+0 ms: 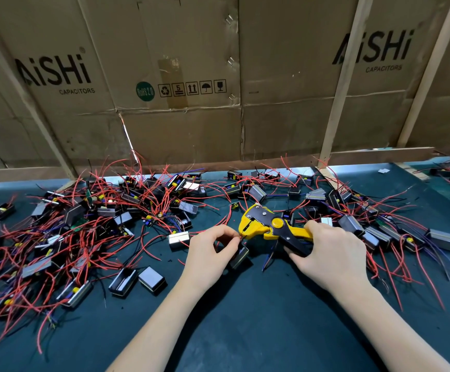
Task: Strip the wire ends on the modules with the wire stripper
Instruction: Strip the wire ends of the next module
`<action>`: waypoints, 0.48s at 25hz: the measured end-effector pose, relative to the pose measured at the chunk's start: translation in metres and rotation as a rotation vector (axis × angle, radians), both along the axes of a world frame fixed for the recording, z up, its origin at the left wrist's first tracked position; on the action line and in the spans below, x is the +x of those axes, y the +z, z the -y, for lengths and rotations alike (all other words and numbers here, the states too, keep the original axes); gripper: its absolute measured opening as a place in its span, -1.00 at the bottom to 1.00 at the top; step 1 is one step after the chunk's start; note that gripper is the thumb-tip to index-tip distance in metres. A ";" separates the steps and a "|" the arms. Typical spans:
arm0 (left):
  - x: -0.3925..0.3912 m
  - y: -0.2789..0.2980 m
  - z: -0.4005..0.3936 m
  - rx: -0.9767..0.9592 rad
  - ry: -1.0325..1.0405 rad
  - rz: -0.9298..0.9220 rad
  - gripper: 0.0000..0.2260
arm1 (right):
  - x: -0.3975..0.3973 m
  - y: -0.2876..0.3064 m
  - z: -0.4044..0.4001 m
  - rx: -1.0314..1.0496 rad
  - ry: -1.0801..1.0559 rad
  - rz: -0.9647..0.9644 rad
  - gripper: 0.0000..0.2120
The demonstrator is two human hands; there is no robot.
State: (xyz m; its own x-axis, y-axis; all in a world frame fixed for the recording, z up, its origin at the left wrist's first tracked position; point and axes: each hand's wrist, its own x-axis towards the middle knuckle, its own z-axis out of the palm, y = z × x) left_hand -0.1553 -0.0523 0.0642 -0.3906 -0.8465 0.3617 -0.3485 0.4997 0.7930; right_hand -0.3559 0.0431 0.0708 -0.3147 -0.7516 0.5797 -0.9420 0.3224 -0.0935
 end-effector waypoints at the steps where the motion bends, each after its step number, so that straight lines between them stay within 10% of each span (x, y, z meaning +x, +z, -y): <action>1: 0.001 0.000 0.000 0.004 -0.003 -0.005 -0.87 | 0.000 0.000 0.000 -0.004 -0.008 -0.003 -0.60; 12: 0.002 -0.004 0.004 -0.034 0.021 0.031 -0.88 | -0.010 -0.012 0.006 -0.132 -0.033 -0.070 -0.47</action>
